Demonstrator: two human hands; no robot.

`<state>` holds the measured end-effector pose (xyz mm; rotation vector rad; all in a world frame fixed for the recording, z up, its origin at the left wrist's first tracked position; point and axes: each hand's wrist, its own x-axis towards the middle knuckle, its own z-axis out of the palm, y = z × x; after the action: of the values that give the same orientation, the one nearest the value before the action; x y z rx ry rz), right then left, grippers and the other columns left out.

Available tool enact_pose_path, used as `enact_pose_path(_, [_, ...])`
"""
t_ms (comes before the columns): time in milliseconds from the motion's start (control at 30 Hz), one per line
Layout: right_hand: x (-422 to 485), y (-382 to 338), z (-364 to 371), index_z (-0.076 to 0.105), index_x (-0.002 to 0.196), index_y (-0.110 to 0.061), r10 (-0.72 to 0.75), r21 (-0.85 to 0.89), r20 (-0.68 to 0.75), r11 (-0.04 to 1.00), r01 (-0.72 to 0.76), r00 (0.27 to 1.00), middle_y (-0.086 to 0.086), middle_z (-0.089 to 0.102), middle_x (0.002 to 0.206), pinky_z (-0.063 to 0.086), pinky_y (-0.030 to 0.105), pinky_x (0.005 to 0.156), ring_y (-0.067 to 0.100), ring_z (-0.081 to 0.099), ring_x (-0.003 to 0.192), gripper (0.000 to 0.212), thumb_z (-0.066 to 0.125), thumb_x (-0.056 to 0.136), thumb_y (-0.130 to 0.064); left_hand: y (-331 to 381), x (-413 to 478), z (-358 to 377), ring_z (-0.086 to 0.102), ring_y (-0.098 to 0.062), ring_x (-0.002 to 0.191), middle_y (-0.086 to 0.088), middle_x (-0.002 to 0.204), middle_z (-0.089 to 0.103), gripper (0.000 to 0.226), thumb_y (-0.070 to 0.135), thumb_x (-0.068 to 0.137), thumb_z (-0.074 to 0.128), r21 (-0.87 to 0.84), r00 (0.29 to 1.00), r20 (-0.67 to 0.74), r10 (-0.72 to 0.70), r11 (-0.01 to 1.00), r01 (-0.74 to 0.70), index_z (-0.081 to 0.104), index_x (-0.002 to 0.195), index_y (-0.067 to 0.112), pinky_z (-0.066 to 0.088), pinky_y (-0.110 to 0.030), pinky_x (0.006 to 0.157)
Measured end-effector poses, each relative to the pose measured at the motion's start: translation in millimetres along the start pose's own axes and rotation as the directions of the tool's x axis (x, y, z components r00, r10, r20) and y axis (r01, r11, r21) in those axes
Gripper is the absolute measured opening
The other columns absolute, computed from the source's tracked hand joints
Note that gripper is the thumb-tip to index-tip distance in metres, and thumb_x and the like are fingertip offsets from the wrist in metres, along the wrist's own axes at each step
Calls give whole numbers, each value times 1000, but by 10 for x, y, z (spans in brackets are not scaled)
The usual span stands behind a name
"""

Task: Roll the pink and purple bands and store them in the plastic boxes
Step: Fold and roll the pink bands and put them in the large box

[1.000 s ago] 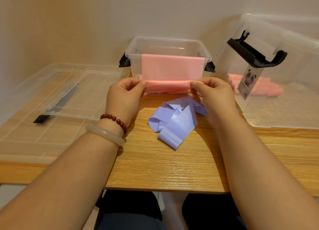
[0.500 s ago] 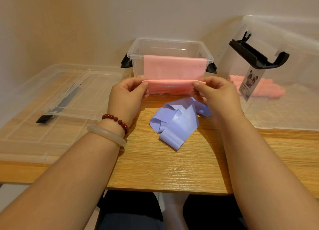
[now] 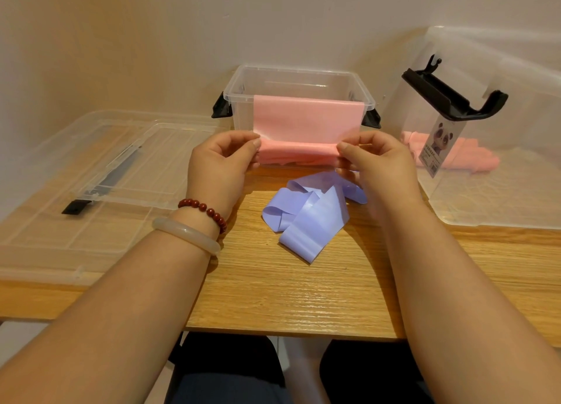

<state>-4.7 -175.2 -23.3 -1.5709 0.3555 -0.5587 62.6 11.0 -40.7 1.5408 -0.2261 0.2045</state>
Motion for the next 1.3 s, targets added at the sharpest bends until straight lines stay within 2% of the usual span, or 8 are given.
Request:
enact_pose_path(67, [-2,-1,-6,70,98,-11,-2,8,7,1000,2,1000,7,68,93,59,28,73,19,69,87,14,74,85,-9,7,-1,-5,67,-10,79,3,84,71,12,14,87,70,-3,1000,11,-8,1000,8,71,90,26,56,-26,80])
enact_pose_path(167, [4,4,-9,71,102,-11,-15,-44,-27,999,14,1000,2,70,90,61,27,72,14,70,83,14,72,88,-12,6,-1,-6,67,-10,80,4,83,71,14,13,88,68,12,1000,12,-3,1000,3,70,93,26,56,-25,79])
enact_pose_path(367, [0,25,6,71,99,-11,2,-17,-51,1000,-2,999,4,72,94,60,27,68,14,71,86,10,67,92,-18,2,-1,5,69,-17,88,0,85,71,12,15,90,66,26,1000,15,6,1000,-6,71,87,25,57,-37,87])
enact_pose_path(467, [5,29,25,67,94,-14,-32,-40,-76,999,29,997,6,69,89,59,28,68,15,71,76,4,68,91,-12,6,0,9,70,-19,87,-2,86,71,11,13,89,67,25,1000,13,23,999,-23,70,87,24,58,-33,83])
enact_pose_path(633, [-8,21,26,60,83,-20,-95,-41,-37,995,94,995,4,60,73,54,27,56,14,63,59,18,64,91,-4,21,4,11,64,-10,69,2,78,67,17,9,90,65,25,998,15,57,998,-57,67,86,25,57,-25,73])
enact_pose_path(833, [27,35,-10,69,96,-15,-70,-9,-8,997,70,997,8,68,88,57,26,68,18,67,77,12,73,86,-9,4,-7,6,68,-14,87,-1,92,72,16,16,86,71,36,999,39,24,999,-25,70,98,27,55,-27,84])
enact_pose_path(1067, [6,49,15,70,91,-16,-72,-43,-41,997,70,997,7,70,92,58,29,68,17,71,86,2,69,91,-17,-14,8,14,69,-20,89,0,85,72,9,18,90,67,29,1000,11,18,999,-18,72,87,25,57,-38,87])
enact_pose_path(1300, [-10,25,21,61,88,-23,-150,-104,-22,984,147,988,3,61,78,54,20,58,4,62,59,14,65,92,-11,29,-2,23,64,-11,68,-1,77,65,18,6,91,63,-11,999,20,42,999,-41,61,85,22,56,-22,70])
